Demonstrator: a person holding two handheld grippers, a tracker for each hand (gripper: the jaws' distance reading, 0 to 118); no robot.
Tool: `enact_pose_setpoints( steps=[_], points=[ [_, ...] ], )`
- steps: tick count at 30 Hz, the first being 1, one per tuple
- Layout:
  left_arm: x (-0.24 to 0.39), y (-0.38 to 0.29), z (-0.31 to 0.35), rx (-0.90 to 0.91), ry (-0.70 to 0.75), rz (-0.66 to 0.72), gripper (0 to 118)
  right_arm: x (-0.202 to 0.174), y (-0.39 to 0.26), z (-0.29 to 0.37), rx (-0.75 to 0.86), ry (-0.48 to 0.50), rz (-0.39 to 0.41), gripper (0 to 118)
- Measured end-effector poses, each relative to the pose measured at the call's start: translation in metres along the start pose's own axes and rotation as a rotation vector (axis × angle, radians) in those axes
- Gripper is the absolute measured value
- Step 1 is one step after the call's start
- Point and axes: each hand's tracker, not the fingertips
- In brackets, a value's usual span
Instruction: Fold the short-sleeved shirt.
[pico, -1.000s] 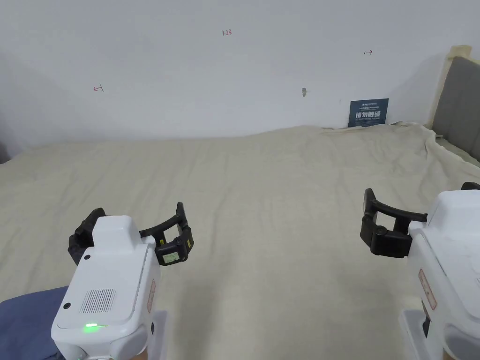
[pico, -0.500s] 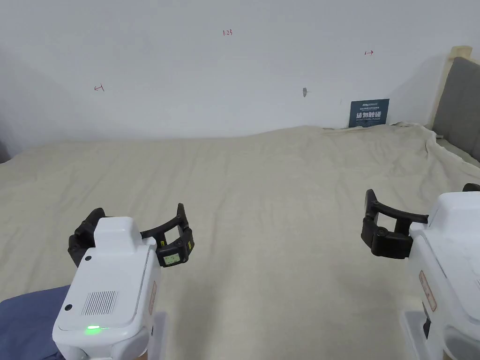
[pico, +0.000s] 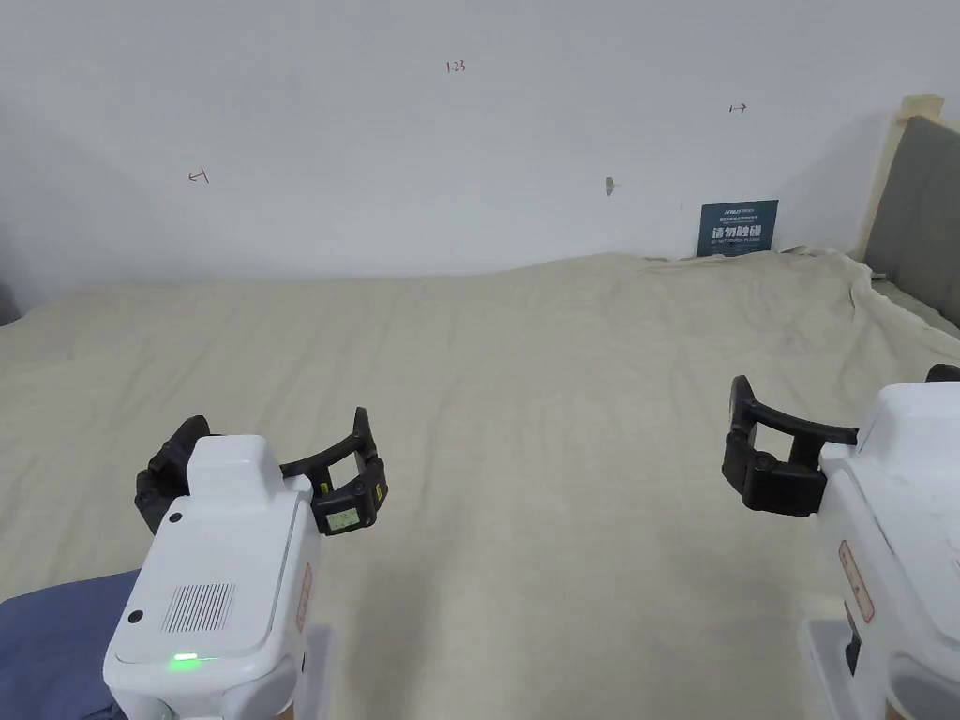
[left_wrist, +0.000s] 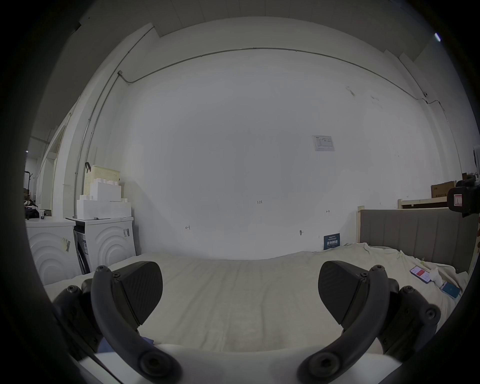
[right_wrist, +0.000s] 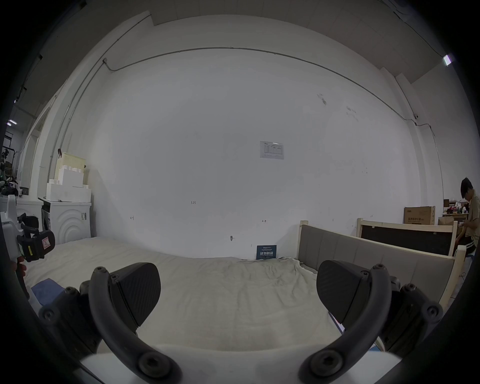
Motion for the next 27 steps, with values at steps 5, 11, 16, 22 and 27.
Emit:
enact_pose_setpoints(
  steps=[5, 11, 16, 22, 27],
  points=[
    [-0.001, 0.0, 0.0, 0.001, 0.002, 0.005, 118, 0.0, -0.001, 0.0, 0.0, 0.0, 0.003, 117],
    [-0.002, 0.001, 0.001, 0.001, 0.0, 0.01, 118, -0.003, 0.001, 0.001, -0.002, -0.015, 0.008, 118],
    [-0.003, 0.003, 0.001, -0.007, -0.001, 0.007, 118, -0.003, 0.003, -0.001, -0.037, -0.016, -0.013, 118],
    [-0.005, 0.003, 0.002, -0.006, -0.003, 0.018, 118, -0.002, 0.01, -0.012, -0.245, -0.165, -0.211, 117],
    [-0.006, 0.004, 0.002, -0.003, -0.001, 0.019, 118, 0.007, 0.017, -0.026, -0.528, -0.181, -0.264, 117]
  ],
)
